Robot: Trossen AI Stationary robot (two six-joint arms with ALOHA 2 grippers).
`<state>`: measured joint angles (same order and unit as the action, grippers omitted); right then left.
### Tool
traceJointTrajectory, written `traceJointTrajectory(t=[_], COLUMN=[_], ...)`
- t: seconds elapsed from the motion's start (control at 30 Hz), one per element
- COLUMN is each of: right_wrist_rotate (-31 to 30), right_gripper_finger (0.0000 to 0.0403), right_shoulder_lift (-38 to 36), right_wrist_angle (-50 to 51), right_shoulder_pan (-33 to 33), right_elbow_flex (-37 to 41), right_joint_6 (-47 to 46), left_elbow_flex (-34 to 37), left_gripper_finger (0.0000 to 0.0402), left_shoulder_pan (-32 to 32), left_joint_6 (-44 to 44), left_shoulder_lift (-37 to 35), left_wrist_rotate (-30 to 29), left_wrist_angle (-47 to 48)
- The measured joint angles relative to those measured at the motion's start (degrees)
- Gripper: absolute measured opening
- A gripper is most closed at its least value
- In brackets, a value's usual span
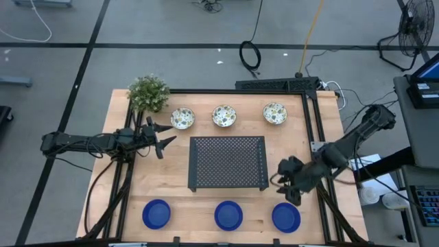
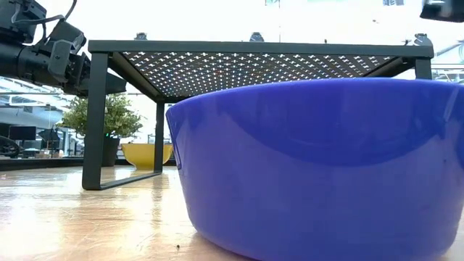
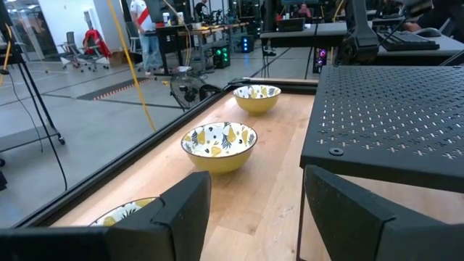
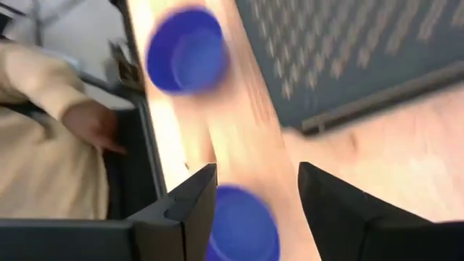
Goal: Pick & Place Mini bowls
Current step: Put the right blue bowl on the shelf
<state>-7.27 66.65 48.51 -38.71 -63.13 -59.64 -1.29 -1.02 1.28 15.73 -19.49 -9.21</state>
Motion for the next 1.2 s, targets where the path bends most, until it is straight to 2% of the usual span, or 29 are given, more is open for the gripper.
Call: traceJointTrajectory(t=[0.23, 0.4, 0.67, 0.8, 1.2], right_wrist_rotate=[0.0, 0.7, 7.4, 8.8, 8.9], right_gripper_finger=[0.0166, 0.0164, 0.0164, 0.0164, 0.0164], right_shoulder_lift=[6.6, 11.5, 17.2, 18.9, 21.2], right_wrist_angle=[0.7, -1.6, -3.0, -5.1, -5.4], right_shoulder_pan=[-5.8, -8.0, -8.1, -8.1, -8.1], right_elbow_flex=[3.7, 6.0, 7.1, 7.1, 9.5], right_joint_6=[-7.1, -7.0, -5.9, -7.1, -8.4], left_elbow_flex=[0.0, 0.0, 0.0, 0.0, 0.0], left_gripper_finger=[0.0228, 0.0228, 0.0228, 0.0228, 0.0228], left_shoulder_pan=[0.0, 0.0, 0.0, 0.0, 0.0], left_joint_6=[0.0, 0.0, 0.0, 0.0, 0.0], left_shoulder_lift=[0.0, 0.0, 0.0, 0.0, 0.0], left_wrist_rotate=[0.0, 0.0, 0.0, 0.0, 0.0], left_wrist_angle=[0.0, 0.0, 0.0, 0.0, 0.0])
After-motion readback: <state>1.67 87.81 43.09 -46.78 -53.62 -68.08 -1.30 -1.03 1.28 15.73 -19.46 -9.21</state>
